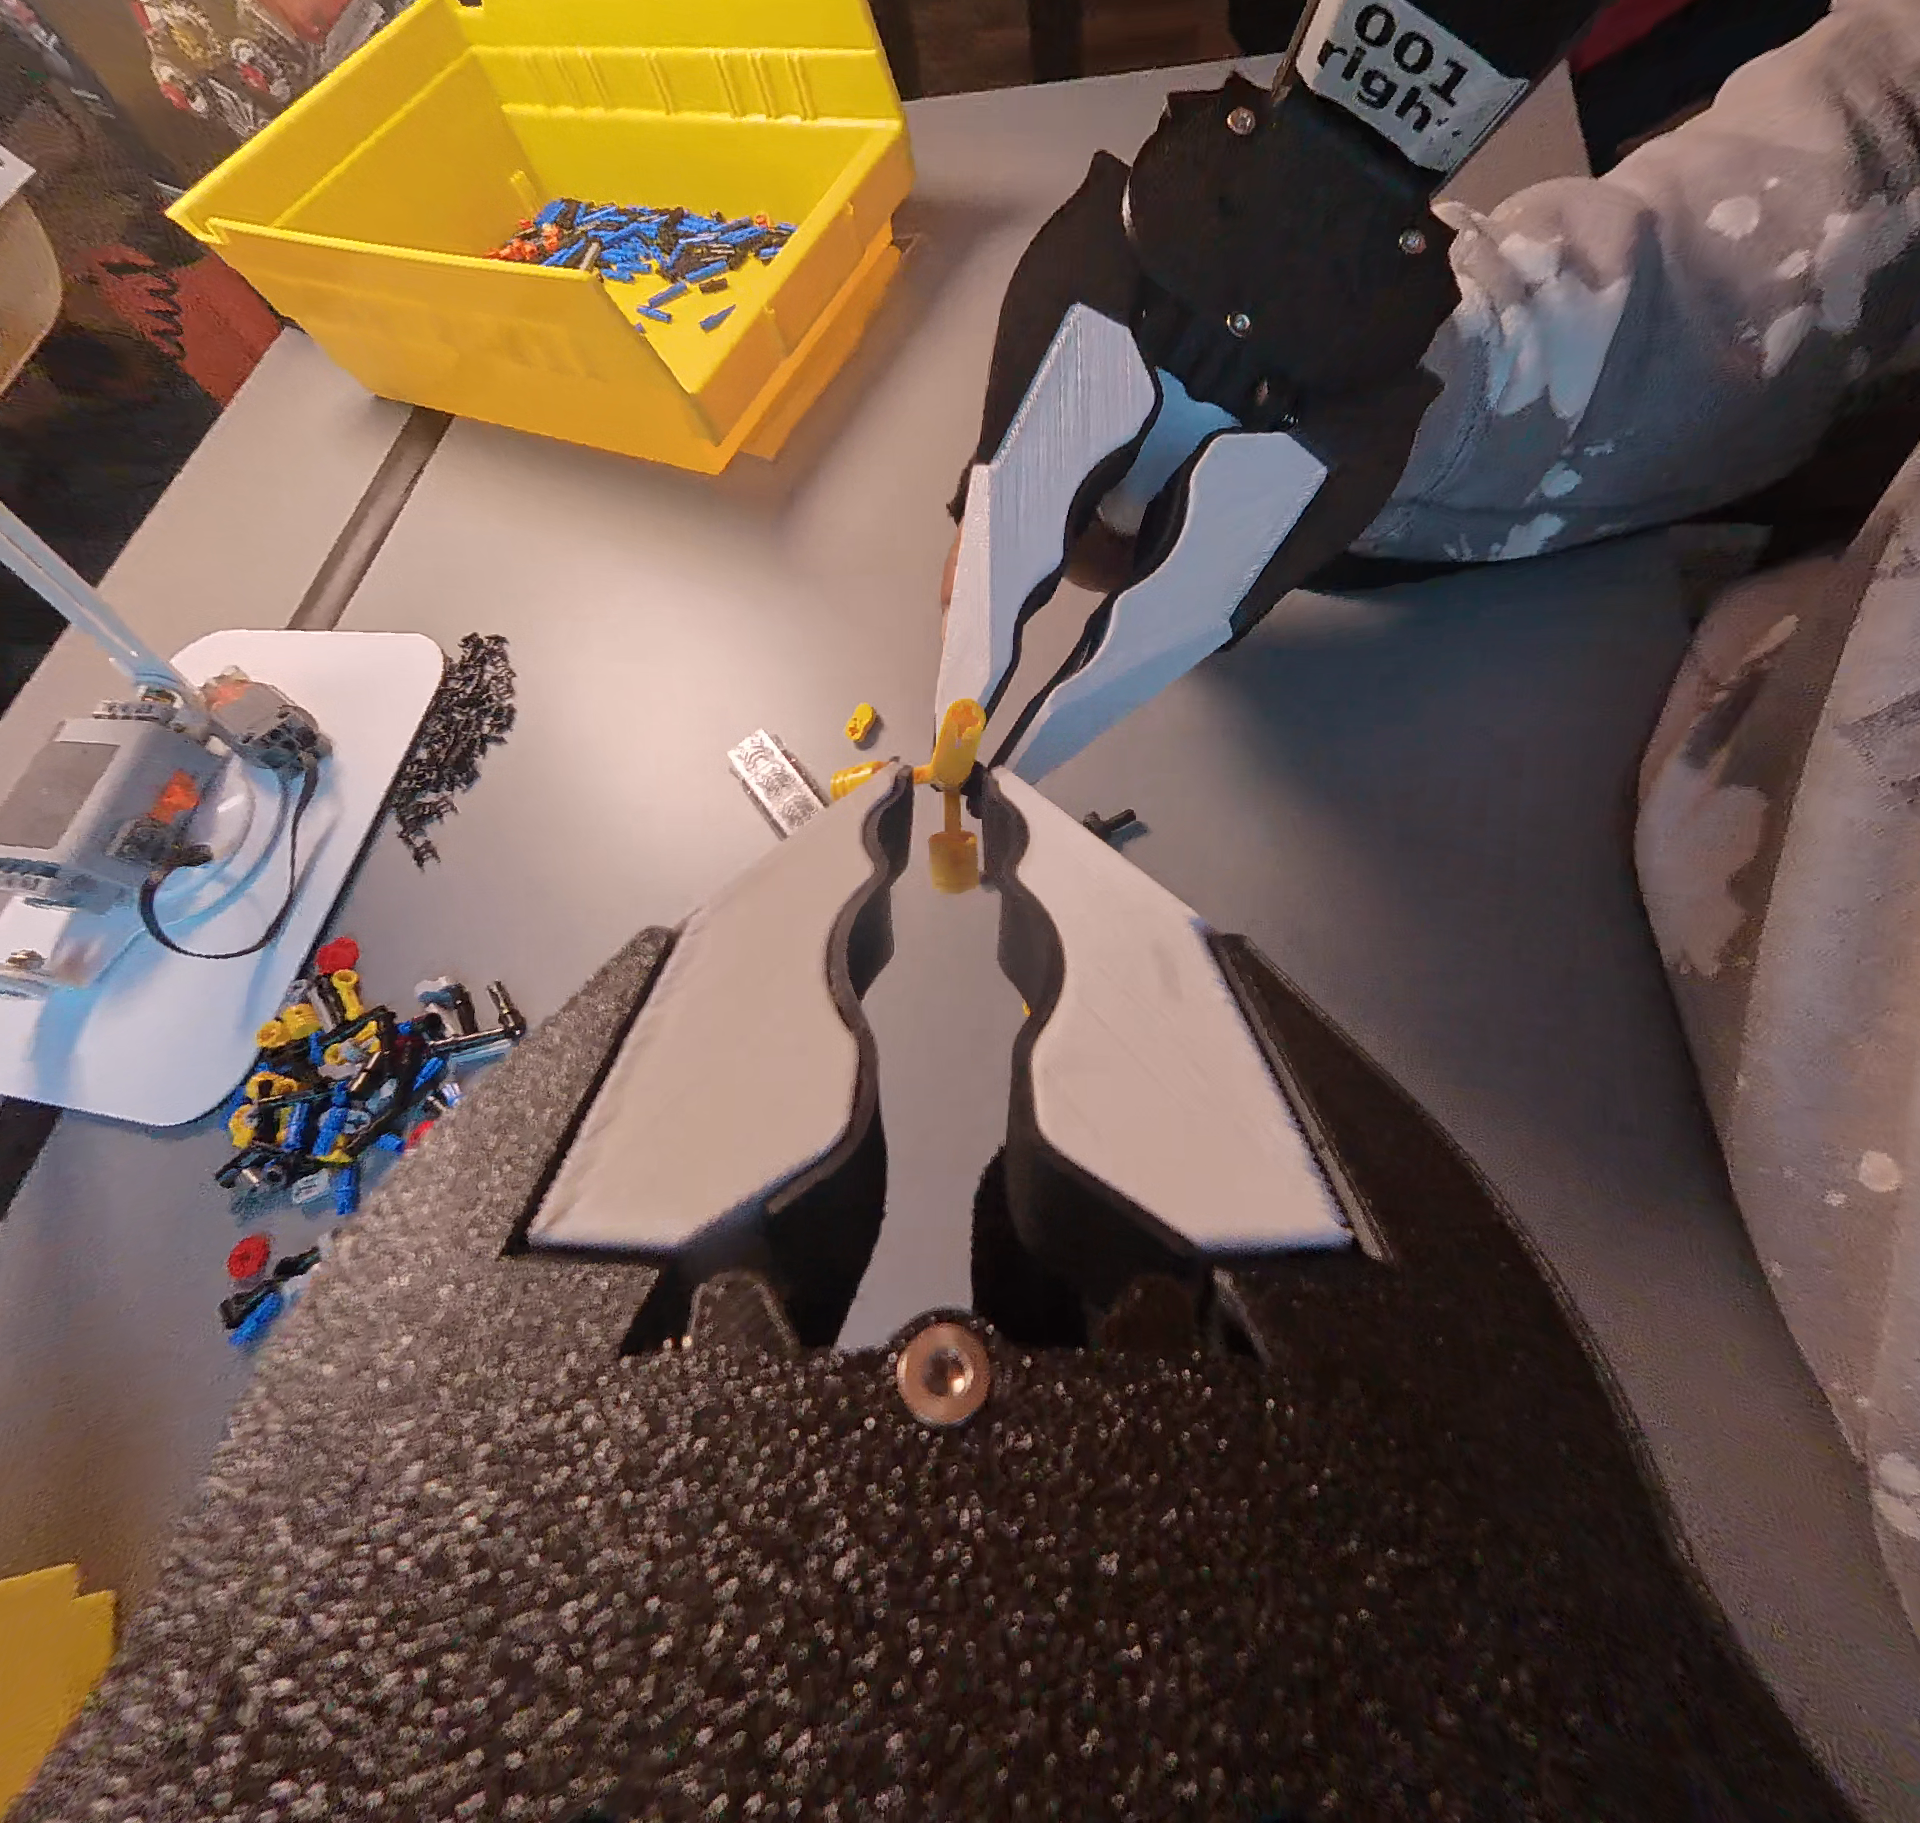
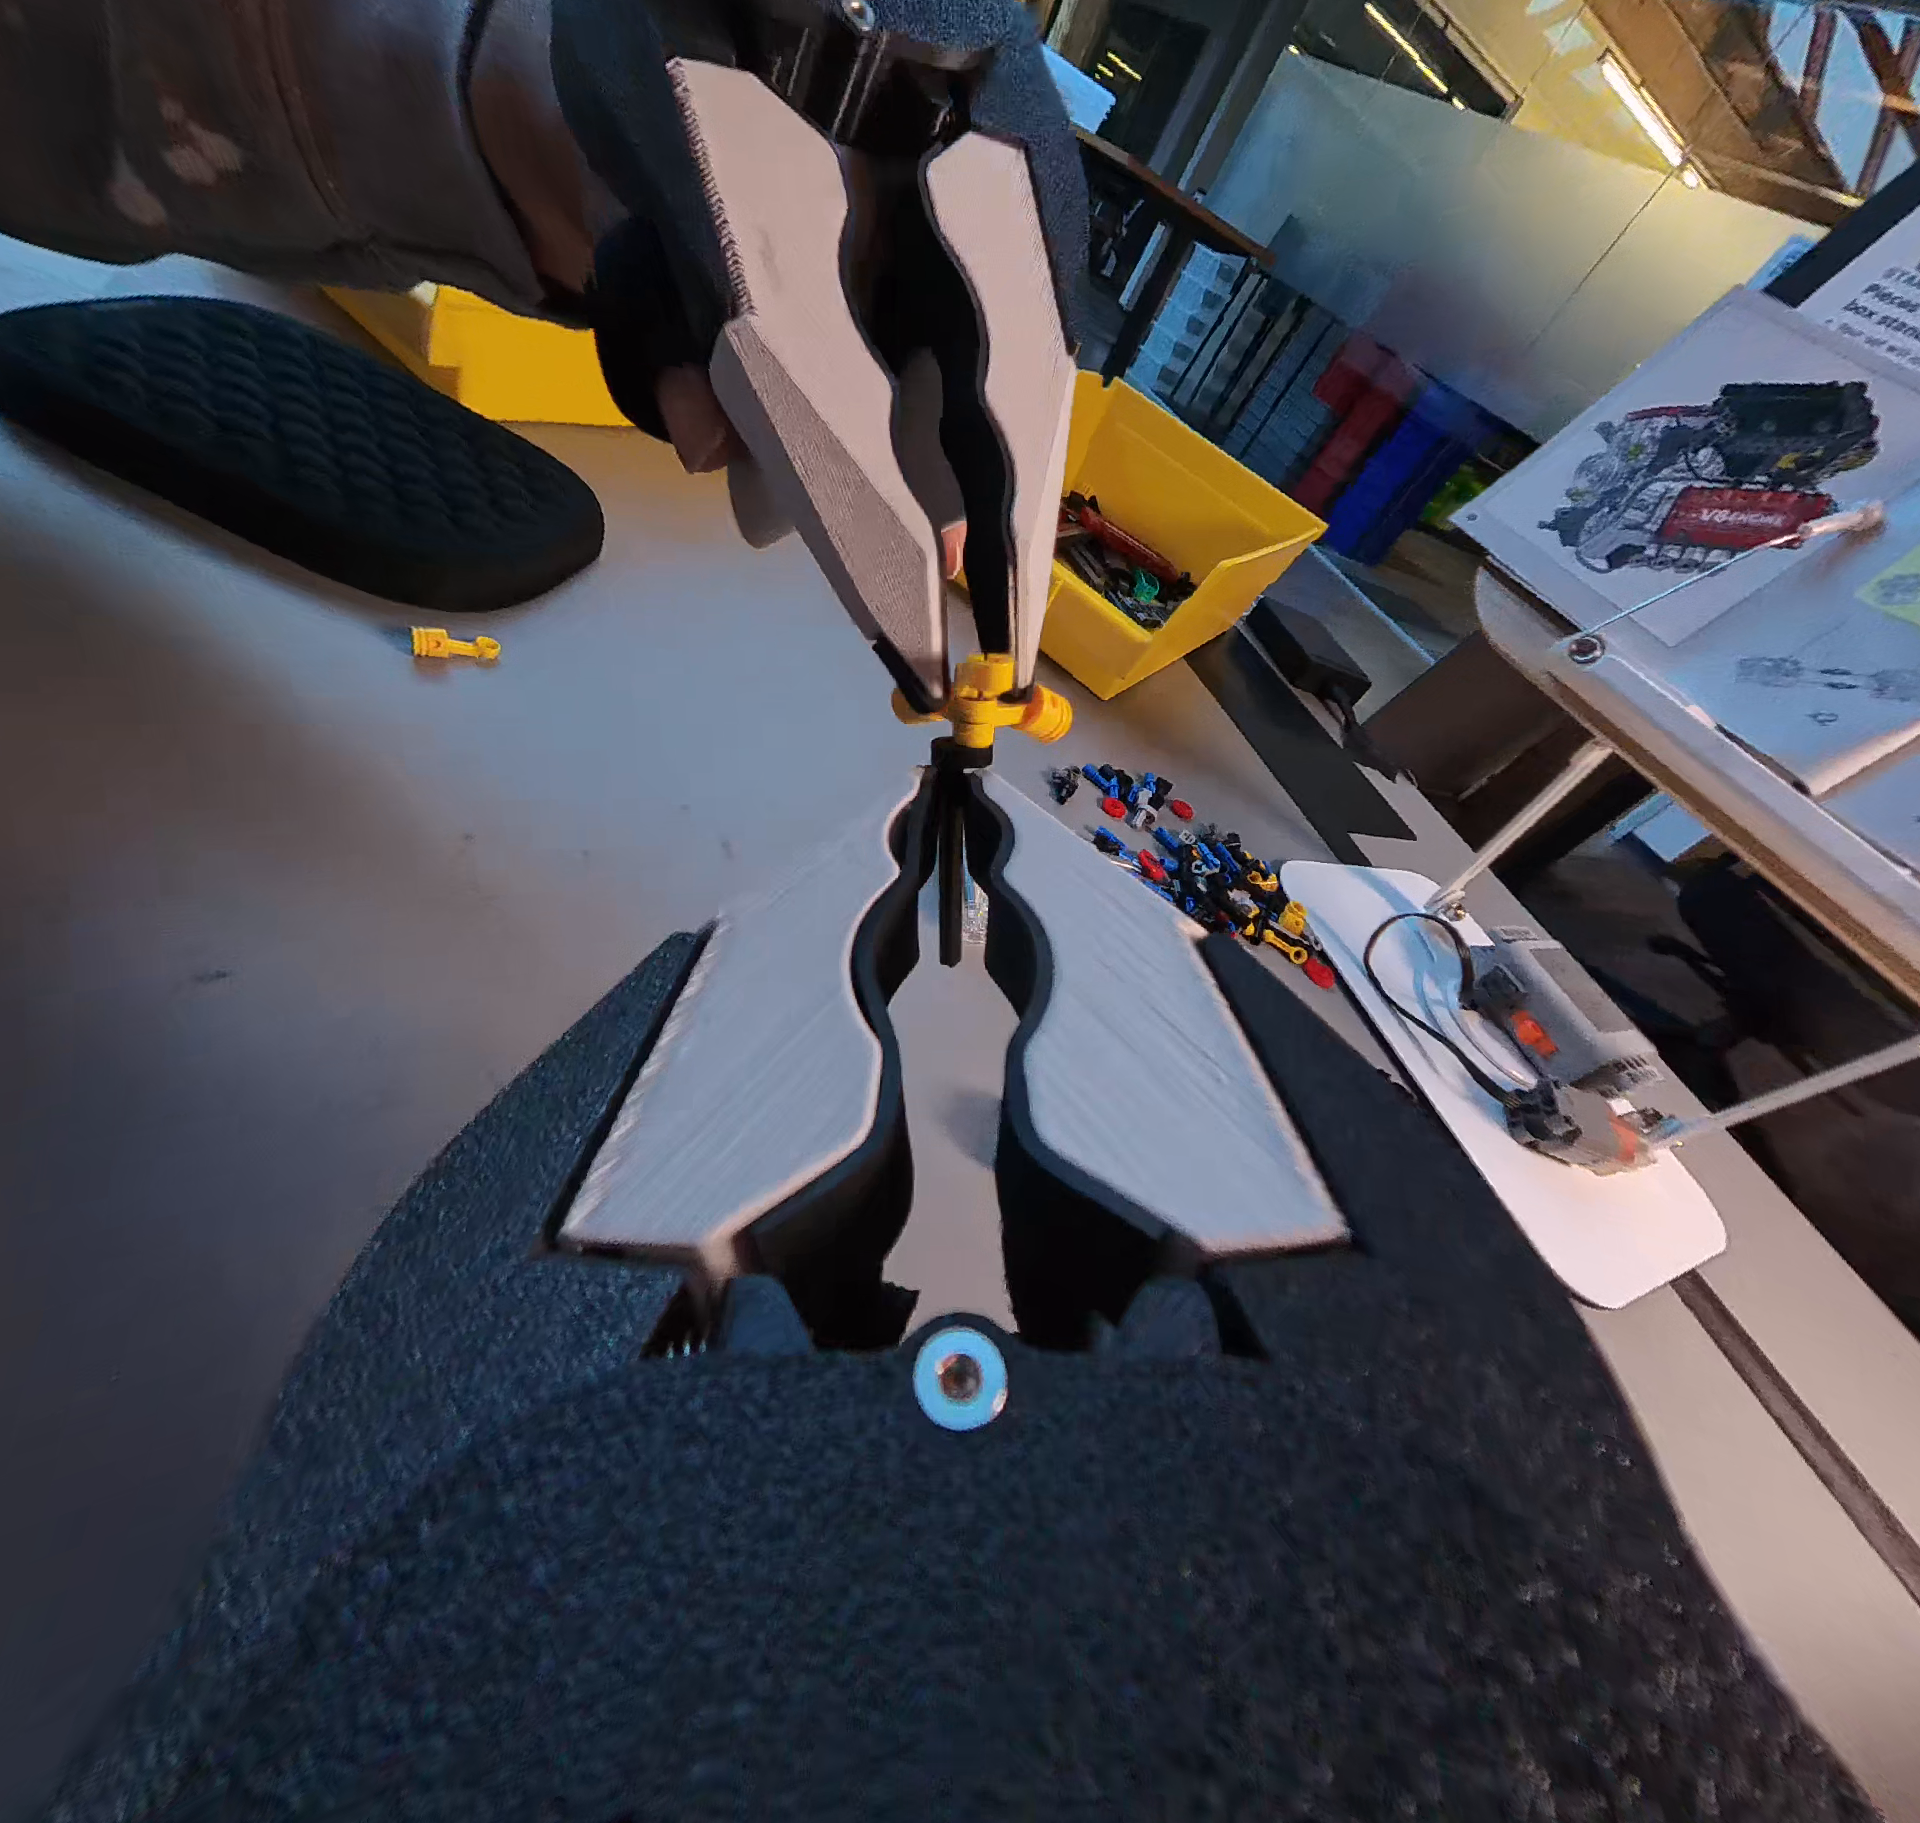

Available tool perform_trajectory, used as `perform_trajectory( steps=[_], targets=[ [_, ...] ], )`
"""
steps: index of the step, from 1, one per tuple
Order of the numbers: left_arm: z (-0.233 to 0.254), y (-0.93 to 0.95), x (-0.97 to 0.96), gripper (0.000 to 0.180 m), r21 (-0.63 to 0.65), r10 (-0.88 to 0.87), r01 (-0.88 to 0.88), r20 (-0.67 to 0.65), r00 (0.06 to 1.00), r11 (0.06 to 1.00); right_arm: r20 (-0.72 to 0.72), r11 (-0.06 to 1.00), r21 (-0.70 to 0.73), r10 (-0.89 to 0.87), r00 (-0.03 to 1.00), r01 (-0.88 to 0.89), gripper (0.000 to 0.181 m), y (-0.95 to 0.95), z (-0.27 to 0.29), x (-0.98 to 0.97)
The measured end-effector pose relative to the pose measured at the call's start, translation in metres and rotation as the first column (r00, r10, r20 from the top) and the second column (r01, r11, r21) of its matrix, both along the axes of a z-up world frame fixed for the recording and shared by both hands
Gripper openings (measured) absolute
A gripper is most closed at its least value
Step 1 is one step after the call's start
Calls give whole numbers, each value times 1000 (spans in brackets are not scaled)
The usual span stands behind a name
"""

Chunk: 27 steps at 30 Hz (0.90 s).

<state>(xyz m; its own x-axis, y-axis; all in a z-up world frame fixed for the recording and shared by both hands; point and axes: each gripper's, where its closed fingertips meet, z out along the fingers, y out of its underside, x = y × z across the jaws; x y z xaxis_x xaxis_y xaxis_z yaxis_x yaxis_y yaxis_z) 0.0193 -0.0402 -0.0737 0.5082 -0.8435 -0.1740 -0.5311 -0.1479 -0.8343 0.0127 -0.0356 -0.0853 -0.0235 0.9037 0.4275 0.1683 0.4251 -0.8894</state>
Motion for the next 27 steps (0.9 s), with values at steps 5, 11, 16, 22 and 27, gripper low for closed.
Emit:
perform_trajectory(
  steps=[5, 11, 16, 22, 27],
  targets=[
    [-1, -4, -1, 5, 2, 0, 0, 53, 999, 1000, -4, 999, -31, 26, 1000, -26, 3, -5, -1, -2],
    [24, -9, -2, 5, -112, 9, 41, 414, 910, 993, -188, 920, -329, 156, 970, -212, 10, -16, 26, 2],
    [46, -9, -10, 4, -151, 45, 66, 630, 776, 986, -275, 831, -488, 146, 950, -269, 19, -15, 38, 4],
    [56, -13, -13, 4, -164, 67, 91, 760, 646, 982, -344, 749, -596, 87, 935, -289, 4, -19, 48, 8],
    [59, -19, -10, 4, -145, 53, 103, 792, 608, 984, -423, 691, -645, 33, 906, -327, 3, -25, 57, 13]
  ],
)
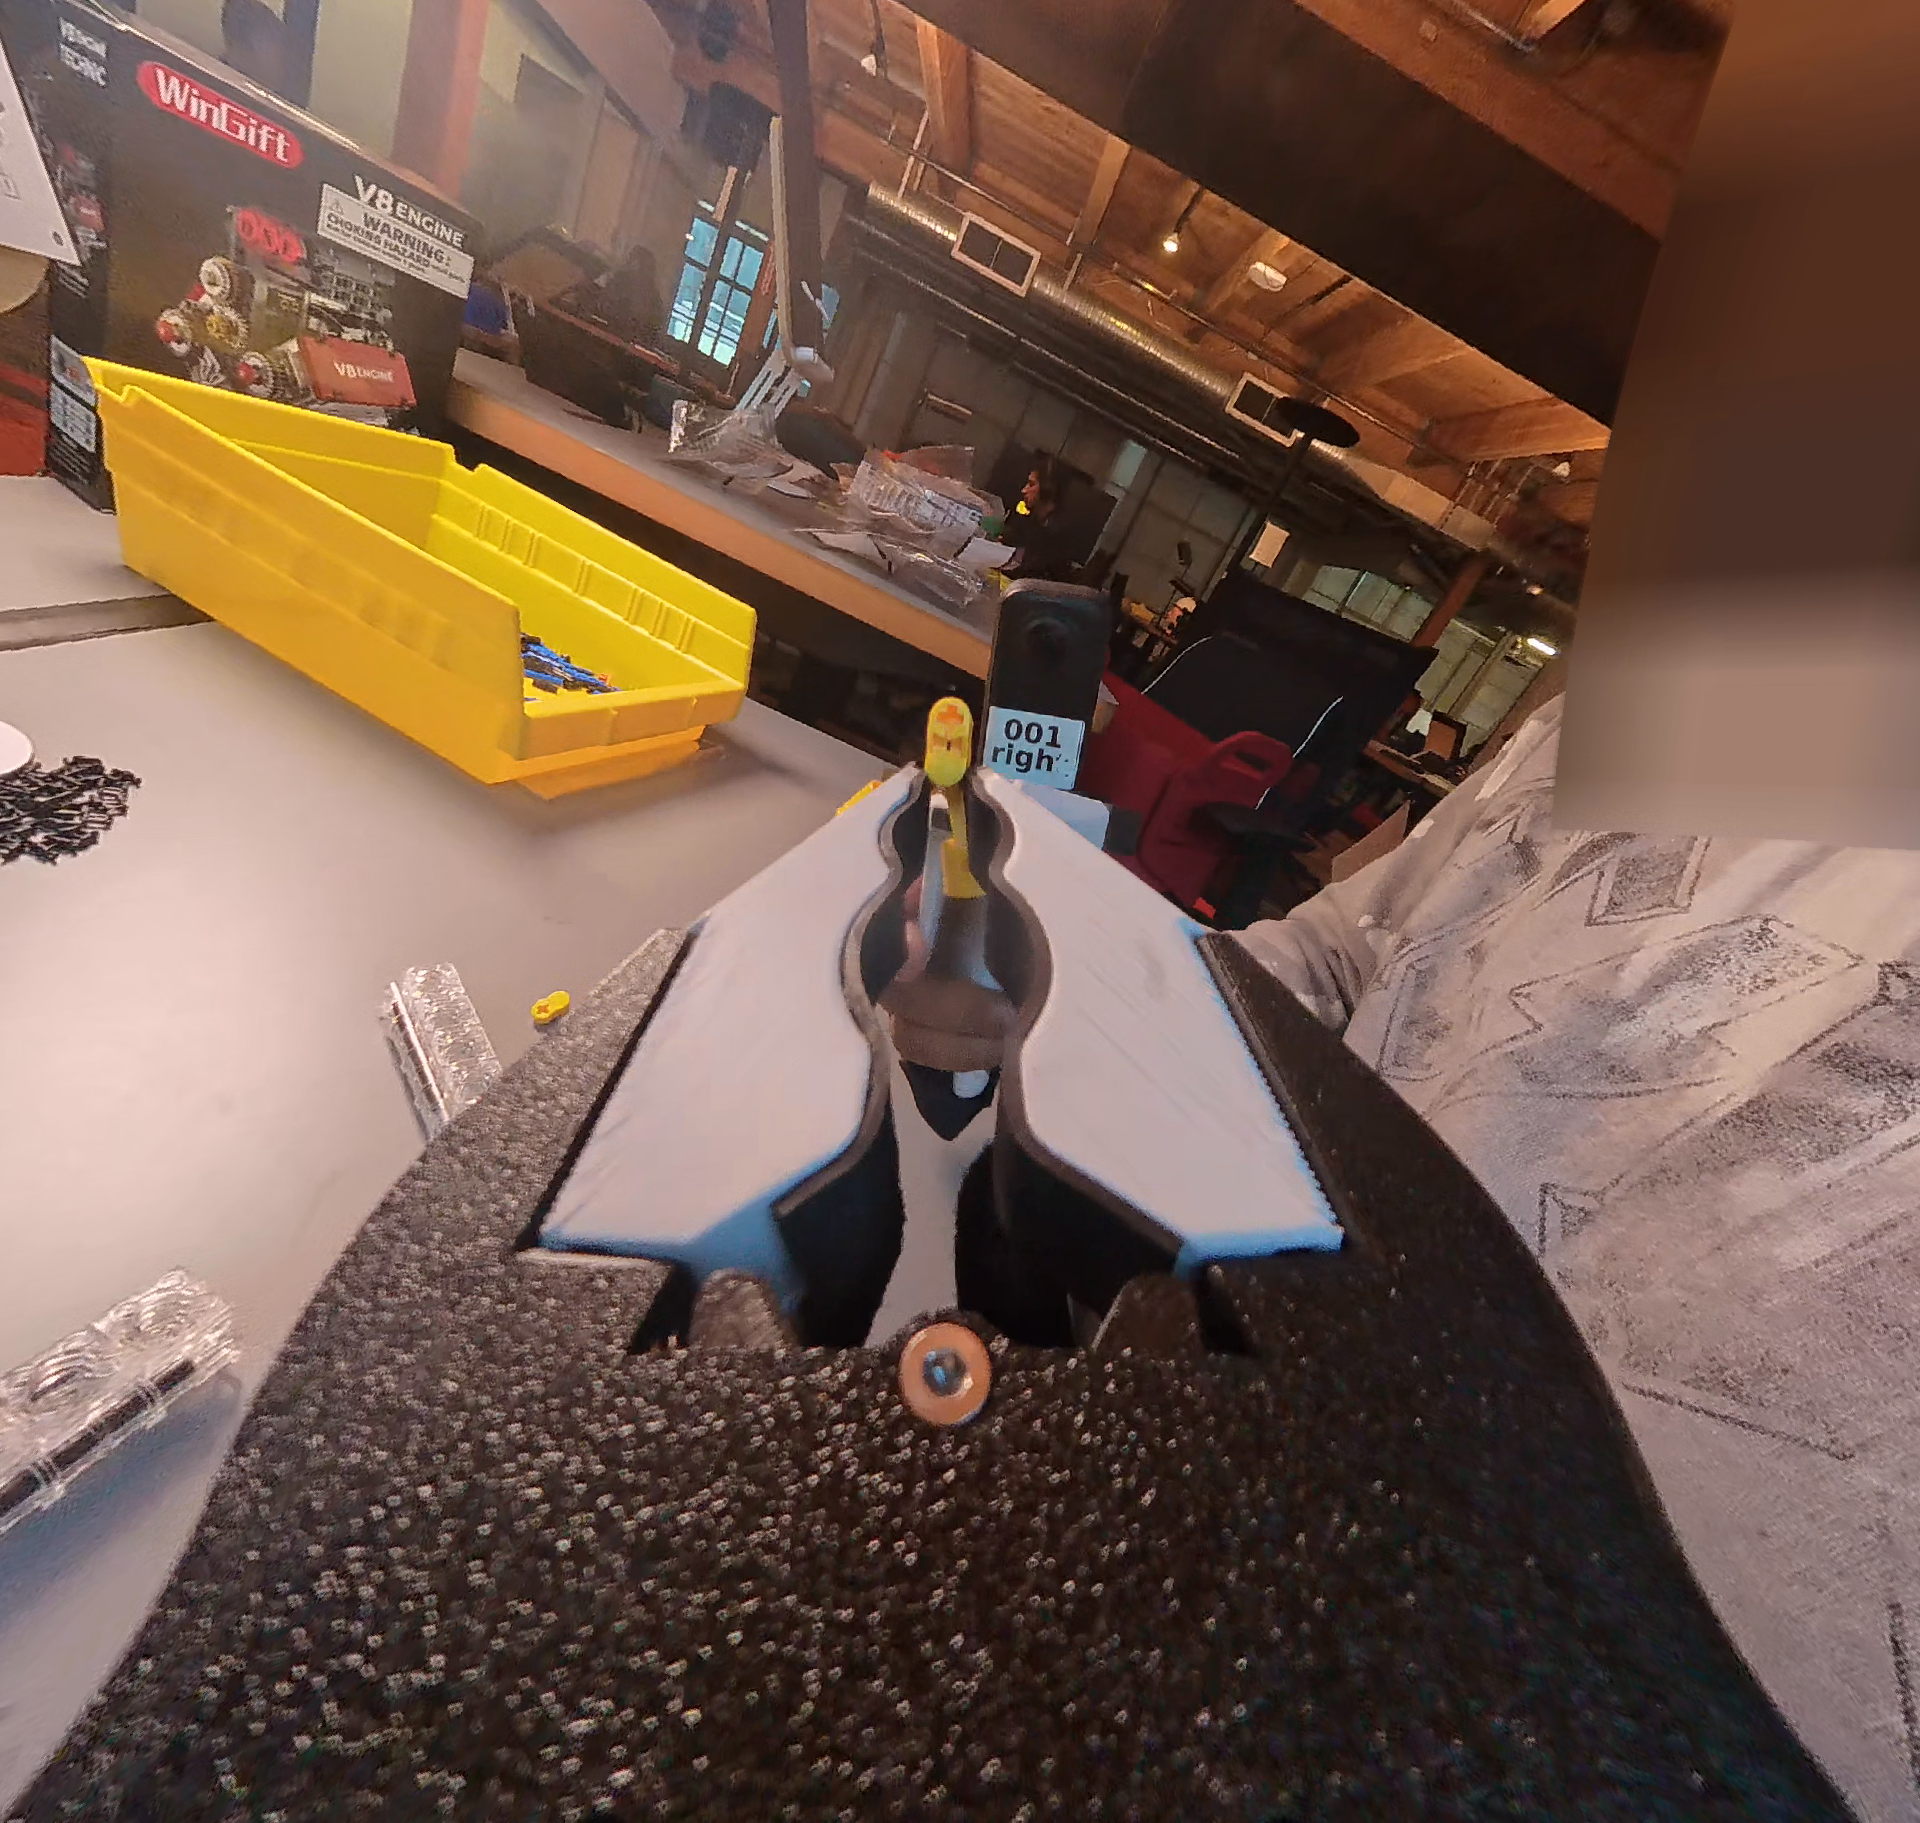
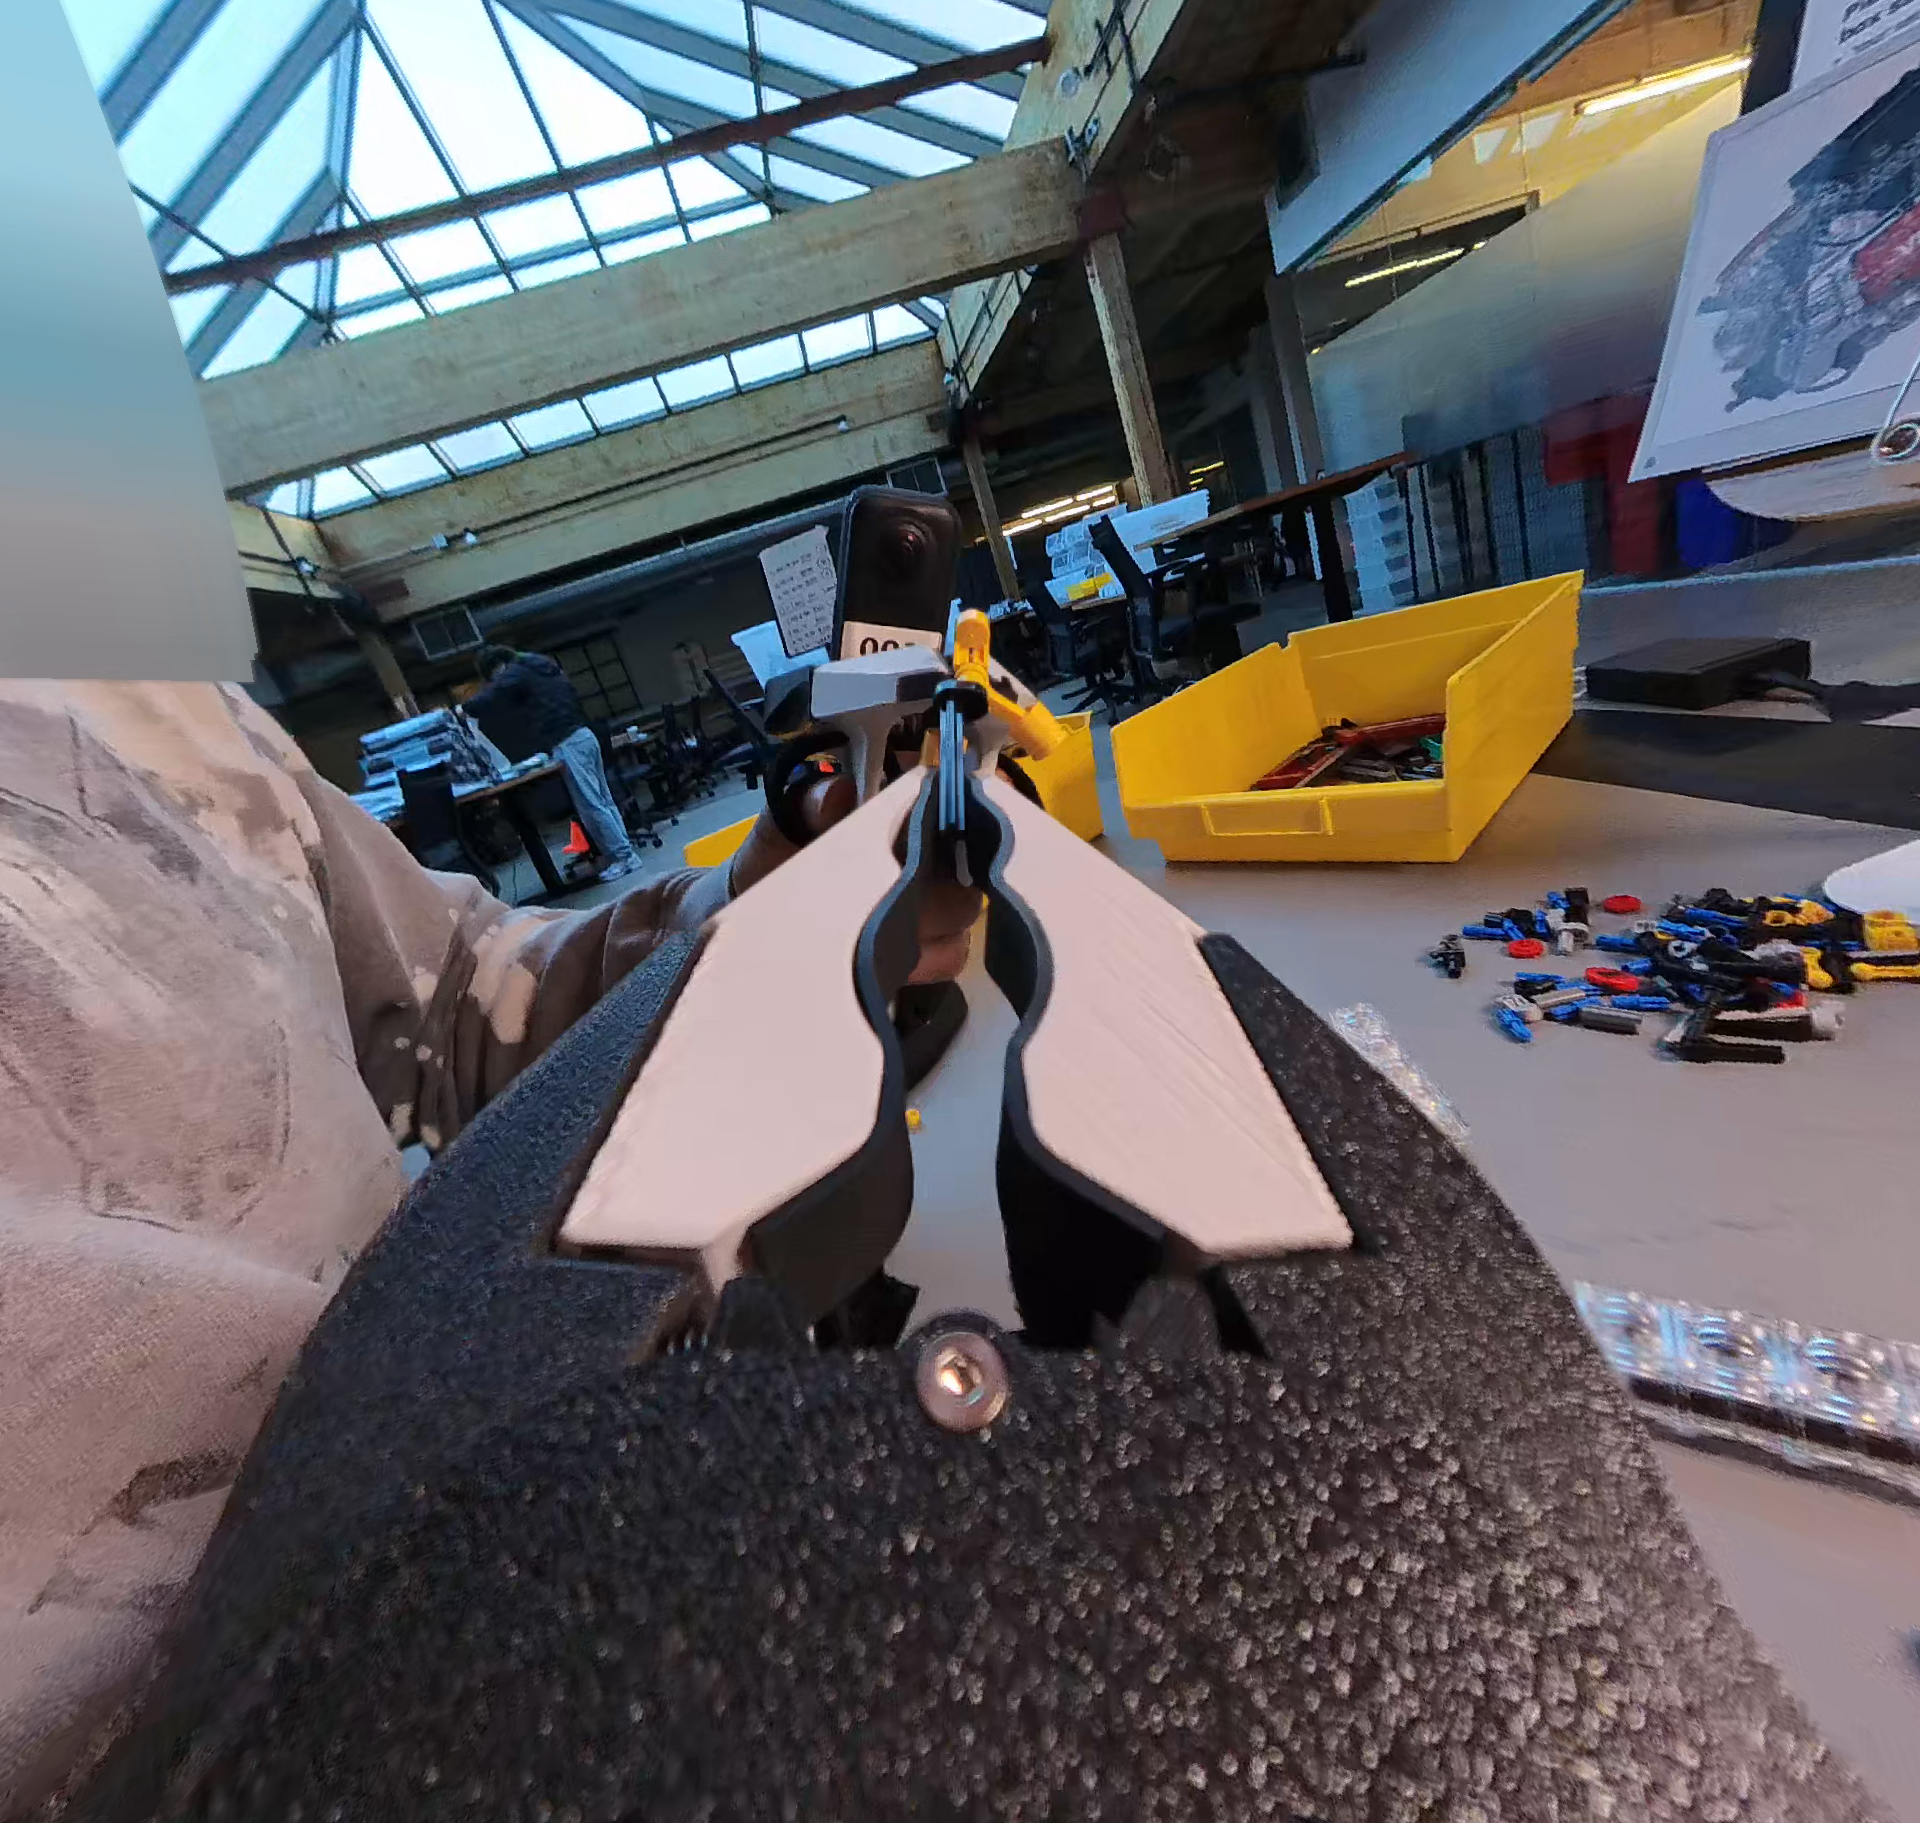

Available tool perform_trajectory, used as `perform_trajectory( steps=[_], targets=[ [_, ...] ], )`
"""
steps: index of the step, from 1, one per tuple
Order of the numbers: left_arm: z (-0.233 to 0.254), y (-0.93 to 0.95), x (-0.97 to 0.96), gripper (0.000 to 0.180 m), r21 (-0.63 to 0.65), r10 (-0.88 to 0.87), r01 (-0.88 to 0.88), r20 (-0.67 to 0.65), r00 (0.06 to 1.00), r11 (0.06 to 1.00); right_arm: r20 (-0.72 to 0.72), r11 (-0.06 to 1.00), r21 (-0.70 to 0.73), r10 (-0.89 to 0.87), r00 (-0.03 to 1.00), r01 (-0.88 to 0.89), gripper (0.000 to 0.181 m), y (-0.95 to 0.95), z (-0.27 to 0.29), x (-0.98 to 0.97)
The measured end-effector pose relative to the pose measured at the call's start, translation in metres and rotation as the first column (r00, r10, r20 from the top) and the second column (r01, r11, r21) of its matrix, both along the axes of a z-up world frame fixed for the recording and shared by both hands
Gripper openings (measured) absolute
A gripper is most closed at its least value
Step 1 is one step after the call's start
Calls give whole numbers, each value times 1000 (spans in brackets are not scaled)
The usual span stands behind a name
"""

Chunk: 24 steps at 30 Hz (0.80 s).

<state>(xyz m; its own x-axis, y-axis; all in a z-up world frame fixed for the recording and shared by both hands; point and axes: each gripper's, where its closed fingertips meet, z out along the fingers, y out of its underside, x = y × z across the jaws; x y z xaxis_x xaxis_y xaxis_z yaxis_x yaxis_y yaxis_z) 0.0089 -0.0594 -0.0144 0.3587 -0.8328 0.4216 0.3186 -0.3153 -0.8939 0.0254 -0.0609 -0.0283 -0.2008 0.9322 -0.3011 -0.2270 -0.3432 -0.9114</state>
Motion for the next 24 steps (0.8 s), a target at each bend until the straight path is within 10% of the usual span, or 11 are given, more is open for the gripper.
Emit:
perform_trajectory(
  steps=[19, 24],
  targets=[
    [-98, -48, 20, 12, -100, -61, 20, -421, 905, 995, 418, 982, 34, 155, 895, -186, 2, -40, -51, 25],
    [-122, -51, 16, 12, -127, -58, -8, -510, 858, 992, 722, 948, 200, 28, 692, -246, 3, -36, -92, 44]
  ],
)
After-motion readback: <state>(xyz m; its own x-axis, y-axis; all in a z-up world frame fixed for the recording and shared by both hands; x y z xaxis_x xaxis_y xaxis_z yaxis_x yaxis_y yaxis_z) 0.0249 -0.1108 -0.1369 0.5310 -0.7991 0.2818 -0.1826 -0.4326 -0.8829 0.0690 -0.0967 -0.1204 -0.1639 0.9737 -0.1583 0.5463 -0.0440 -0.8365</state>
